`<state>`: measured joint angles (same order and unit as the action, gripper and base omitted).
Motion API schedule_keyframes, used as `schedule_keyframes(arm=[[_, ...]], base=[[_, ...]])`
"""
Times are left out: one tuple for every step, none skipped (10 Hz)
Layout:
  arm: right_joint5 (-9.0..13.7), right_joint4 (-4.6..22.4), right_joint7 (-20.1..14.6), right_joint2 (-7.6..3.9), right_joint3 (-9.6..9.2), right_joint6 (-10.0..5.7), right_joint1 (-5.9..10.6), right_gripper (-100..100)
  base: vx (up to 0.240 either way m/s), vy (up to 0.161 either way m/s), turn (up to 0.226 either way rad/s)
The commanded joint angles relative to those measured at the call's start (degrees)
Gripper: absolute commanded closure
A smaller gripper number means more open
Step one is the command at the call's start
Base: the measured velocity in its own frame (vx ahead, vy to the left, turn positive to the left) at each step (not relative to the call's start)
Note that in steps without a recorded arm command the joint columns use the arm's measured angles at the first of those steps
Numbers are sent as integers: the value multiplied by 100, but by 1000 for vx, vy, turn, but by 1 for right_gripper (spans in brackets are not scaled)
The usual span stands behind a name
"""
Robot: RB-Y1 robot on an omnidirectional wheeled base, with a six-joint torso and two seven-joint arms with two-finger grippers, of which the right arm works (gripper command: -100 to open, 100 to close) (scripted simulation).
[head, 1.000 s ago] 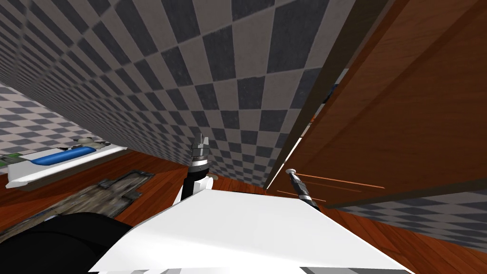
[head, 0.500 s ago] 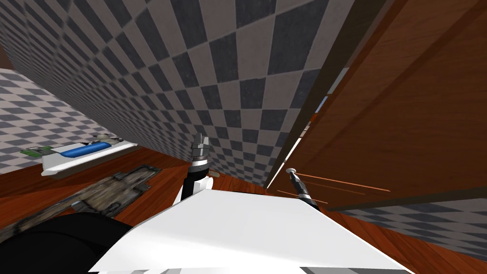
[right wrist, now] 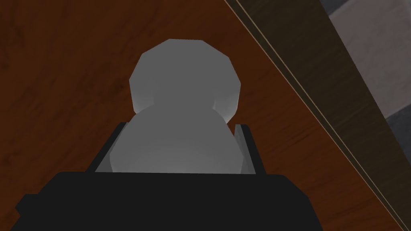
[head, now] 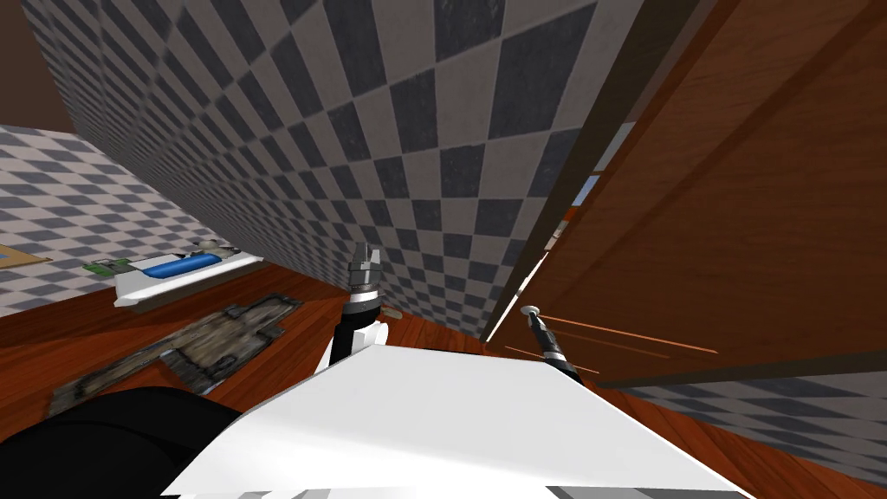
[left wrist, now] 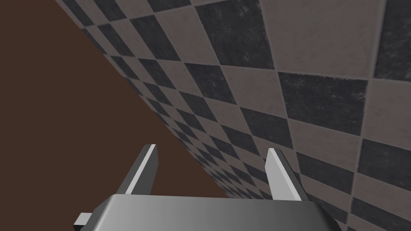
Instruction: Pull the door open
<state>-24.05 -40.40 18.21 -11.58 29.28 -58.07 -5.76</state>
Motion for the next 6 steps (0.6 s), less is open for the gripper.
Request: schedule_keyframes(arm=[[60,34,-286,-2,45,32,38,100],[60,34,-384,-2,45,32,38,100],[97,55,-566,5,68,56,71,100],[97,55,-621,5,68,56,71,100],[134,76,-829,13,91,79,104,100],[134,76,-858,13,91,79,104,100]], base=[[-76,-33,117],[-51,-26,69],[-47,-21,82],[-35,-15,47],[-44,-12,75],[-39,-19,49]])
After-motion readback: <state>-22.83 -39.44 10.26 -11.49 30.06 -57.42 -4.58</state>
